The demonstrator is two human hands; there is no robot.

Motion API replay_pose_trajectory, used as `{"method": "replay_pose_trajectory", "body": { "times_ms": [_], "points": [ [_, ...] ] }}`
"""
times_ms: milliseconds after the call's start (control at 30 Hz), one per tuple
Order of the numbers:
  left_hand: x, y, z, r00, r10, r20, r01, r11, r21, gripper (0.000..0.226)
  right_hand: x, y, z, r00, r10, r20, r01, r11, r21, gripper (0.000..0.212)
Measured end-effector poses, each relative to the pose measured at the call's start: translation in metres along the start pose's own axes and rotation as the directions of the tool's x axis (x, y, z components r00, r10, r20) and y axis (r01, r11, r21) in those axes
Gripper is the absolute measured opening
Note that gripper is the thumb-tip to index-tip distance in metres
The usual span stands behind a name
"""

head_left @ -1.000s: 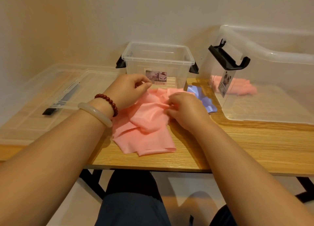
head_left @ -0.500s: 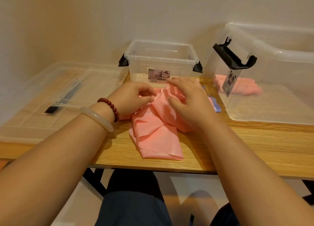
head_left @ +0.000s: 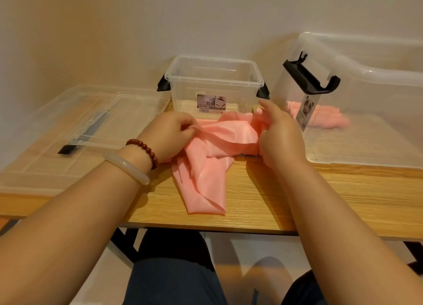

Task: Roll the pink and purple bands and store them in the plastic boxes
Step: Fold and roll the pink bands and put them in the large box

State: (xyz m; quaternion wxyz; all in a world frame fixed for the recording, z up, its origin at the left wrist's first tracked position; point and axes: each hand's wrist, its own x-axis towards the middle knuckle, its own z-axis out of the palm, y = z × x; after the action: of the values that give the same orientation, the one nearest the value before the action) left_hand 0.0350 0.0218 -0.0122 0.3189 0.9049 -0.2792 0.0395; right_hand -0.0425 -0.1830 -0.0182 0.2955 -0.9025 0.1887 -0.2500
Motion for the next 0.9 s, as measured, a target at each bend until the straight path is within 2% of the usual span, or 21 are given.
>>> {"method": "replay_pose_trajectory", "body": {
  "times_ms": [67, 133, 167, 233, 267, 300, 367, 433, 567, 633, 733, 900],
  "points": [
    [0.002, 0.000, -0.007, 0.998, -0.014, -0.066, 0.012, 0.999, -0.031, 0.019, -0.001, -0.001, -0.002, 0.995, -0.092, -0.038, 0.089, 0.994, -0.062, 0.057],
    [0.004, 0.002, -0.011, 0.998, -0.004, -0.061, 0.002, 0.999, -0.034, 0.021, -0.005, -0.012, -0.004, 0.968, -0.247, -0.035, 0.248, 0.969, 0.016, 0.046],
    [0.005, 0.003, -0.012, 0.999, 0.007, -0.054, -0.009, 0.999, -0.038, 0.022, -0.008, -0.021, -0.005, 0.948, -0.317, 0.041, 0.313, 0.946, 0.082, 0.045],
    [0.006, 0.007, -0.013, 0.998, 0.033, -0.054, -0.037, 0.997, -0.064, 0.025, -0.011, -0.039, -0.002, 0.896, -0.342, 0.282, 0.319, 0.939, 0.126, 0.058],
    [0.007, 0.009, -0.014, 0.997, 0.045, -0.057, -0.049, 0.996, -0.078, 0.026, -0.011, -0.044, 0.003, 0.877, -0.326, 0.352, 0.315, 0.945, 0.090, 0.062],
    [0.007, 0.010, -0.014, 0.997, 0.052, -0.065, -0.058, 0.994, -0.088, 0.027, -0.009, -0.048, 0.008, 0.880, -0.318, 0.352, 0.317, 0.946, 0.062, 0.057],
    [0.007, 0.010, -0.016, 0.995, 0.062, -0.084, -0.071, 0.992, -0.107, 0.029, -0.002, -0.050, 0.016, 0.931, -0.304, 0.201, 0.285, 0.952, 0.115, 0.031],
    [0.004, 0.010, -0.017, 0.995, 0.071, -0.068, -0.083, 0.979, -0.185, 0.035, 0.003, -0.050, 0.015, 0.977, -0.201, 0.066, 0.181, 0.957, 0.228, 0.016],
    [-0.003, 0.011, -0.017, 0.982, 0.059, 0.179, 0.010, 0.931, -0.364, 0.058, 0.011, -0.049, 0.009, 0.998, -0.055, -0.025, 0.061, 0.930, 0.362, 0.015],
    [-0.004, 0.009, -0.014, 0.965, 0.049, 0.257, 0.051, 0.929, -0.368, 0.055, 0.014, -0.049, 0.007, 0.997, 0.004, -0.076, 0.027, 0.914, 0.404, 0.018],
    [-0.003, 0.009, -0.010, 0.986, 0.011, 0.165, 0.041, 0.951, -0.307, 0.012, 0.020, -0.050, 0.002, 0.989, 0.064, -0.131, 0.005, 0.882, 0.472, 0.017],
    [0.008, 0.012, -0.021, 0.989, -0.042, -0.142, -0.008, 0.942, -0.335, 0.018, 0.023, -0.048, -0.007, 0.980, 0.115, -0.160, -0.011, 0.842, 0.539, 0.044]
  ]
}}
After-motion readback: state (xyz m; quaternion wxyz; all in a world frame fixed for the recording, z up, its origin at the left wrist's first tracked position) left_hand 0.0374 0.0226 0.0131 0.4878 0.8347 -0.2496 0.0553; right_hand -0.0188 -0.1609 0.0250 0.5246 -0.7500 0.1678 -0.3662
